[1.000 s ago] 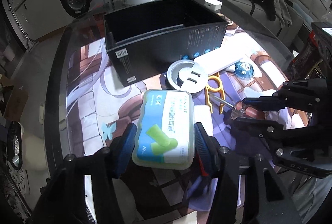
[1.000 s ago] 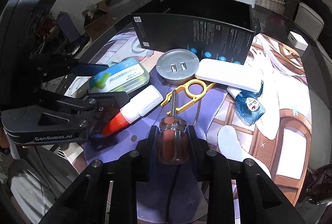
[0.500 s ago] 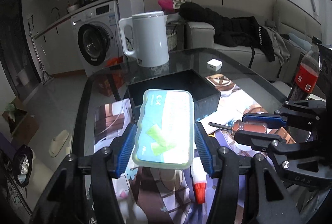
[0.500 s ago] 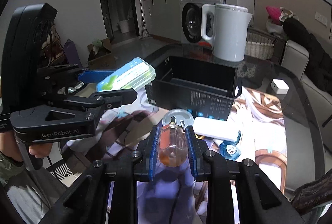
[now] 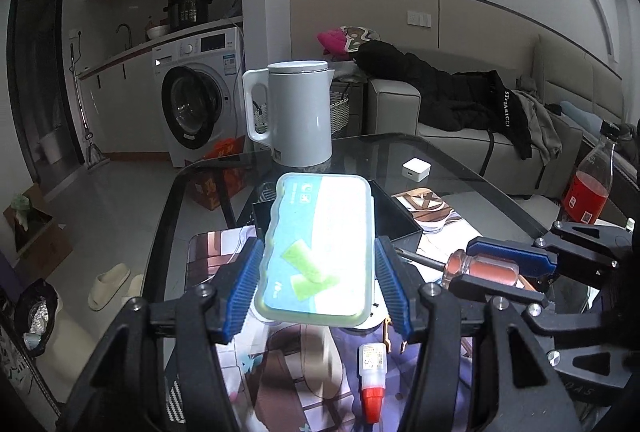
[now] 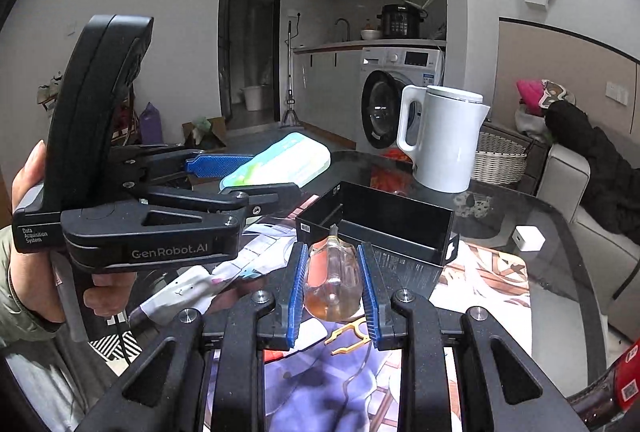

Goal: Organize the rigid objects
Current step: 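Lift the screwdriver with the right tool while the left tool carries the case over the box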

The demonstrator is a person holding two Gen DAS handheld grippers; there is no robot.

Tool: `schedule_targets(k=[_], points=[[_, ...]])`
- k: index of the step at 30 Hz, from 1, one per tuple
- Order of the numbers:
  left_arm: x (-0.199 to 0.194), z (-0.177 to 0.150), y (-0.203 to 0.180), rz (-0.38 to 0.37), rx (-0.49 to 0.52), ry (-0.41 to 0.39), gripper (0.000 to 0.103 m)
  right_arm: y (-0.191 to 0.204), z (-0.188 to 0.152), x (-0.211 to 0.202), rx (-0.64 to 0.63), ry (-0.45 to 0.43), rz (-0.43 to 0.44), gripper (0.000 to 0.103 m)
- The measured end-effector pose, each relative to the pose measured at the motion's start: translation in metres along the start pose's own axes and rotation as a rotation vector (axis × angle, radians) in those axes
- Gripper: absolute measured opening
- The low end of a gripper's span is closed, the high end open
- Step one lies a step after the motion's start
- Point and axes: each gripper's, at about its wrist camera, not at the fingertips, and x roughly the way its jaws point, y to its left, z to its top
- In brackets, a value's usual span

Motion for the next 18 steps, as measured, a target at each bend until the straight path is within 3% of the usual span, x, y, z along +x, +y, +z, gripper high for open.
schedule_targets(k=[9, 18], points=[[0.026, 0.016, 0.009, 0.013, -0.065, -0.029, 0.056, -0.017, 0.025, 0.017, 0.058, -0.049, -0.019, 0.025], [0.066, 0.02, 0.017, 0.035, -0.105, 0.006, 0.056, -0.049, 0.05, 0.053, 0.133, -0.046, -0.033, 0.025]])
